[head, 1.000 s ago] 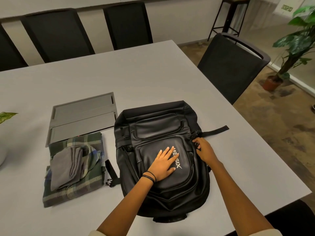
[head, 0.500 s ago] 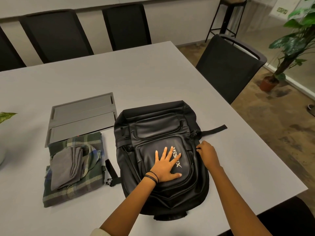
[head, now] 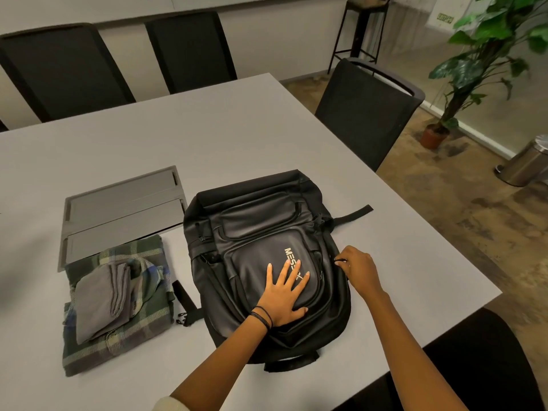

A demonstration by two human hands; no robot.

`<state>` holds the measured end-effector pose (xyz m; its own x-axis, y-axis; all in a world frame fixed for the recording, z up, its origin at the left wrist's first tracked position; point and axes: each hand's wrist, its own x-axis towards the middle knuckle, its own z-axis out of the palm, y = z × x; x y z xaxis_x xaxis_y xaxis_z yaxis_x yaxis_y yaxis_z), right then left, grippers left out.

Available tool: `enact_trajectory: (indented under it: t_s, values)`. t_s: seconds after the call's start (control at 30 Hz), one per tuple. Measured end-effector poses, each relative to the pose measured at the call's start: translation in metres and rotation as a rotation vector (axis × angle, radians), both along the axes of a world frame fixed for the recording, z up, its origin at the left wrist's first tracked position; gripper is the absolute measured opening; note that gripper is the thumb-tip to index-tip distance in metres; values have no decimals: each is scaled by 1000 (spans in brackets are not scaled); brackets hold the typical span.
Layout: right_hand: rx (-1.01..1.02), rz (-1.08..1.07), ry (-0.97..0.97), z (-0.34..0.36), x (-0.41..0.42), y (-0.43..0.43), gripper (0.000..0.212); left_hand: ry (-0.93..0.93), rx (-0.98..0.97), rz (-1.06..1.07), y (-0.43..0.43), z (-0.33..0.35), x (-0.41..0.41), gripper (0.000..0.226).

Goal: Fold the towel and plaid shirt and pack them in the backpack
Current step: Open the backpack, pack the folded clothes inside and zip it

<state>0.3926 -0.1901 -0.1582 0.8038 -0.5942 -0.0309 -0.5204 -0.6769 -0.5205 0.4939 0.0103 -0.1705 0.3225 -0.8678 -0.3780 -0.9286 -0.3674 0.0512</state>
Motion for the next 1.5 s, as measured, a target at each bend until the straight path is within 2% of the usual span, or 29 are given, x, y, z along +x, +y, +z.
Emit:
enact_trajectory:
  t_s: [0.13, 0.3, 0.4, 0.57, 0.7, 0.8, 0.87, 0.97, 1.23, 1.37, 1.5]
  values:
    - [-5, 26, 24, 6, -11, 3, 17, -103, -8, -39, 4, -5, -6, 67]
    - [-23, 69, 79, 16, -20, 3, 19, -145, -28, -53, 9, 0, -13, 60]
    - [-34, 77, 62, 21, -26, 6, 18, -92, -90, 11, 8, 5, -16, 63]
    - [-12, 60, 20, 28, -38, 11, 17, 28, -165, 56, 12, 21, -16, 47]
    - [92, 60, -13, 36, -46, 14, 16, 82, -249, 183, 15, 32, -16, 43]
    - [261, 124, -24, 47, -52, 16, 11, 66, -322, 207, 18, 32, -9, 50]
    - [331, 159, -17, 52, -57, 17, 12, 46, -343, 213, 16, 34, -5, 43]
    - [352, 107, -14, 56, -60, 20, 14, 55, -381, 206, 13, 40, -4, 36]
    - [374, -37, 35, 47, -51, 37, 16, 59, -352, 200, 9, 50, -4, 35]
    - [314, -114, 5, 41, -46, 44, 18, 73, -333, 212, 7, 51, -6, 37]
    - [243, -157, -33, 36, -42, 50, 11, 50, -304, 207, 8, 53, -7, 38]
